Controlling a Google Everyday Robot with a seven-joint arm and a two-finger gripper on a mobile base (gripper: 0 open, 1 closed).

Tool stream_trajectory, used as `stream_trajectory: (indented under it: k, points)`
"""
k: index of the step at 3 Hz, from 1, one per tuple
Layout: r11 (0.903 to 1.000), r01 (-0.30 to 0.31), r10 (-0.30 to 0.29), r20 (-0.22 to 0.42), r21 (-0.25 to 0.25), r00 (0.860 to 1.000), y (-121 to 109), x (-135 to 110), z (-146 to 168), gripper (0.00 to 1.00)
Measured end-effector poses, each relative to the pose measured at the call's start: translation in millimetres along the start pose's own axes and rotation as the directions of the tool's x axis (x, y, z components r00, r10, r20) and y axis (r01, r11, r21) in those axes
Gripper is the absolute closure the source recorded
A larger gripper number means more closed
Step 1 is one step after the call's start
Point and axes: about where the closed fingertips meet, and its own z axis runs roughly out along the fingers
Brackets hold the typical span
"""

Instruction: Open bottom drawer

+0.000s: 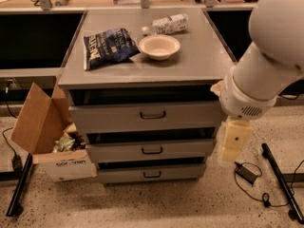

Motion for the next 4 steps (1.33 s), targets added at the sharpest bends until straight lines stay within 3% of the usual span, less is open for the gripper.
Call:
stream_trajectory:
  k: [1, 2, 3, 4]
  points:
    - [0.9983, 0.053, -0.053, 0.018, -0.024, 0.998, 21, 14, 66, 0.0]
    - [0.9852, 0.129, -0.12, 0.077, -0.113, 0.99, 55, 25, 167, 0.0]
    - [0.9698, 0.17, -0.151, 0.113, -0.175, 0.982, 73, 31, 223, 0.0]
    - [0.9434, 0.167, -0.132, 0.138, -0.286, 0.982, 98, 39, 299, 0.0]
